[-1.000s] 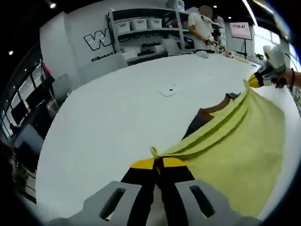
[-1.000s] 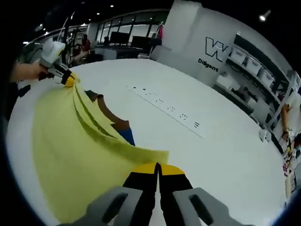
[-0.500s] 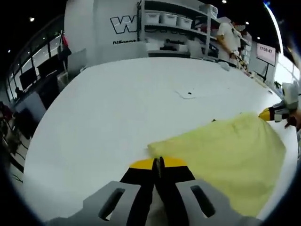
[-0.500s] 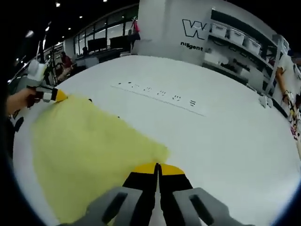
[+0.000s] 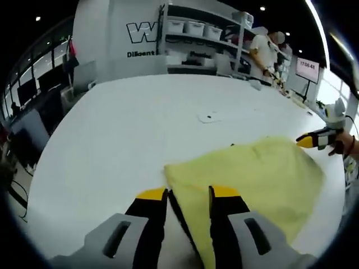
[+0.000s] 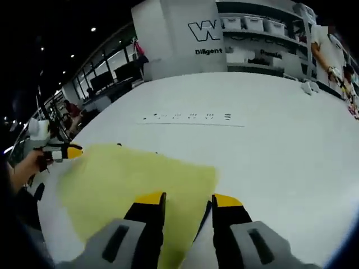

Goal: Fold the garment on the visible template until the final outline fits inside the template.

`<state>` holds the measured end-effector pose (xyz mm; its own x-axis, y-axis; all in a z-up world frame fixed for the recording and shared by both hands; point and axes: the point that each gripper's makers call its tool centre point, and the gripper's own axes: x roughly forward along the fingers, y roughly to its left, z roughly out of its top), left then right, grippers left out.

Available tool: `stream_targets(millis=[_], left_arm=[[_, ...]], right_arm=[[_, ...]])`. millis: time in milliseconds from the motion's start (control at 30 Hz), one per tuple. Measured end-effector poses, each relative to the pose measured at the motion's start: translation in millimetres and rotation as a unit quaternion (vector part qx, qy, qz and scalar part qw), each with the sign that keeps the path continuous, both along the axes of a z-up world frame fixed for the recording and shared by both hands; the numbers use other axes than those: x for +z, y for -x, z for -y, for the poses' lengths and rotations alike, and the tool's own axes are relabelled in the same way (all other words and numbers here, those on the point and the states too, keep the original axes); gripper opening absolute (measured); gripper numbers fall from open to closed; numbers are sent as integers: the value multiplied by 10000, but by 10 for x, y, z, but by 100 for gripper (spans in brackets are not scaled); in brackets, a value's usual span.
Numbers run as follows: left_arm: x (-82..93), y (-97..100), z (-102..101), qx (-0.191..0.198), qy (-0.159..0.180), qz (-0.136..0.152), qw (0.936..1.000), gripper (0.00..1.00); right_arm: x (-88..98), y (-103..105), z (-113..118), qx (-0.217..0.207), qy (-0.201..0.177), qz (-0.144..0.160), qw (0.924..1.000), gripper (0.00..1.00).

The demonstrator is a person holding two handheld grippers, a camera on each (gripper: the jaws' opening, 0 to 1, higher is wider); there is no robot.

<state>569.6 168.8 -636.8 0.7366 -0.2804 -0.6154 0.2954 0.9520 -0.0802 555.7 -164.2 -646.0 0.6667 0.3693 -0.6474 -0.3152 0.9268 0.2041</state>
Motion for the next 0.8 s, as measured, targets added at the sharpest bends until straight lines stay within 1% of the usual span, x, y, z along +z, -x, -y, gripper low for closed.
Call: stream_targets(millis=[33, 100, 167, 200, 233, 333, 433, 467, 500, 567, 700, 800], left_arm=[[24, 38, 7, -32, 16, 51, 10000, 33], [31, 79, 11, -57, 51, 49, 10000, 34], [29, 189, 5, -65, 95, 29, 9999, 34], [31, 207, 8, -80, 100, 44, 9999, 34], [32, 238, 16, -112, 114, 66, 9999, 36], [11, 365, 24, -106, 233, 7, 9997, 41], [-16, 495, 66, -210, 212, 7, 9996, 42], [-28, 518, 69, -219, 213, -18, 9995, 43], [-33, 531, 69, -225, 214, -43, 9995, 45], [-26, 605, 68, -218, 265, -74, 9994, 46], [-9, 776, 77, -357, 229, -80, 9991, 46], [-47, 903, 54, -424, 190, -75, 9989, 44]], right_arm=[[12, 33, -5, -11, -18, -2, 10000, 34], [42, 139, -25, 0, -92, -12, 10000, 35], [56, 214, -41, 49, -99, -25, 9999, 37], [61, 232, -43, 54, -99, -22, 9999, 38], [73, 324, -46, 101, -76, -27, 9999, 39], [80, 419, -51, 121, -91, -52, 9999, 42], [45, 572, -47, 226, 19, -128, 9997, 46], [39, 590, -47, 249, 39, -134, 9996, 47], [20, 653, -50, 297, 70, -184, 9994, 48], [14, 751, -71, 350, 12, -229, 9991, 48], [-51, 974, -121, 513, -12, -368, 9980, 45], [-105, 1096, -139, 596, 28, -471, 9971, 43]])
